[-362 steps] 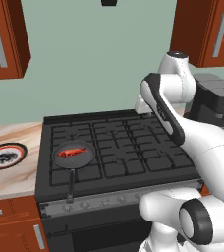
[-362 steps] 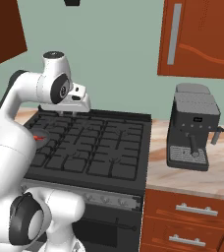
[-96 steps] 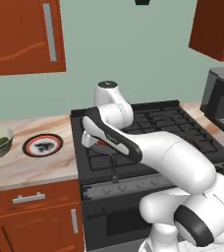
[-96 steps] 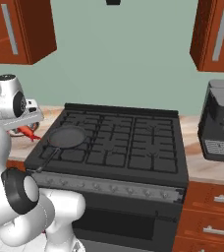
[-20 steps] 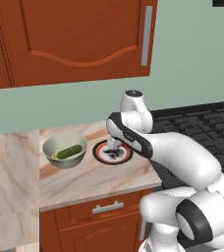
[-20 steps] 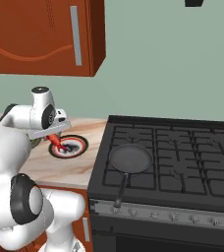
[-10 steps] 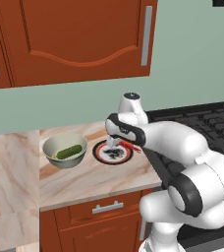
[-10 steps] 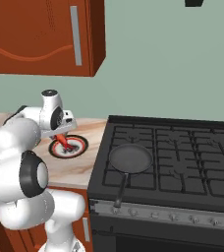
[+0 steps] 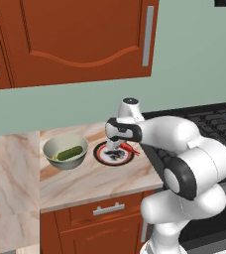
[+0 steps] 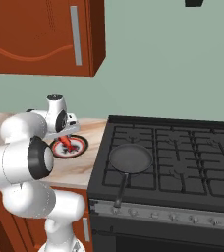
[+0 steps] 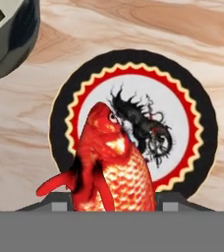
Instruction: Place the fish on the plate and place the cucumber on the same plate.
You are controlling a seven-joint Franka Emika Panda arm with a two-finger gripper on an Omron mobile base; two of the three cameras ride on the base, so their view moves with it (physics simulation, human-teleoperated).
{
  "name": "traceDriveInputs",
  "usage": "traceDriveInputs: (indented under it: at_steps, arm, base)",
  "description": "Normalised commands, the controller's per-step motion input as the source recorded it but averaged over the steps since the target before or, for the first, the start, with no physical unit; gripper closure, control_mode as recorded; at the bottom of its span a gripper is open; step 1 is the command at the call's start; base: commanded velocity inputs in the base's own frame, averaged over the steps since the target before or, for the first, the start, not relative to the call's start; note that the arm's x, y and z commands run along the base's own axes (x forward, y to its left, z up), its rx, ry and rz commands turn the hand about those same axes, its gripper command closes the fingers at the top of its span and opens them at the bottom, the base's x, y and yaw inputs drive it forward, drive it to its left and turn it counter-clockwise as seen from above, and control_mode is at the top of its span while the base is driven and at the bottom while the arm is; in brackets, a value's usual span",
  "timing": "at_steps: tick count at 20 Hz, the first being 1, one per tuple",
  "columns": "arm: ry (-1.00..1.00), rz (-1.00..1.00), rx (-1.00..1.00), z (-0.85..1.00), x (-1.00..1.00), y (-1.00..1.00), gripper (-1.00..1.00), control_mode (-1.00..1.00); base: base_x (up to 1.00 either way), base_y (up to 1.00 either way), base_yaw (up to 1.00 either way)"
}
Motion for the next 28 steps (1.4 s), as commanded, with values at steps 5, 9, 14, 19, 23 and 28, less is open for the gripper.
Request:
traceDriveInputs:
  at_steps: [5, 9, 14, 19, 23, 28]
  arm:
    - [0.00, 0.00, 0.00, -0.16, 0.18, -0.02, 1.00, -1.00]
    - [0.00, 0.00, 0.00, -0.17, 0.20, 0.00, 1.00, -1.00]
    - [0.00, 0.00, 0.00, -0.15, 0.26, -0.01, 1.00, -1.00]
    - [0.00, 0.00, 0.00, -0.11, 0.21, 0.00, 1.00, -1.00]
    - [0.00, 0.00, 0.00, -0.10, 0.19, -0.01, 1.00, -1.00]
    - [0.00, 0.00, 0.00, -0.14, 0.23, -0.03, 1.00, -1.00]
  base:
    - [0.00, 0.00, 0.00]
    - [0.00, 0.00, 0.00]
    - [0.00, 0.00, 0.00]
    - [0.00, 0.00, 0.00]
    - [0.00, 0.00, 0.00]
    - [0.00, 0.00, 0.00]
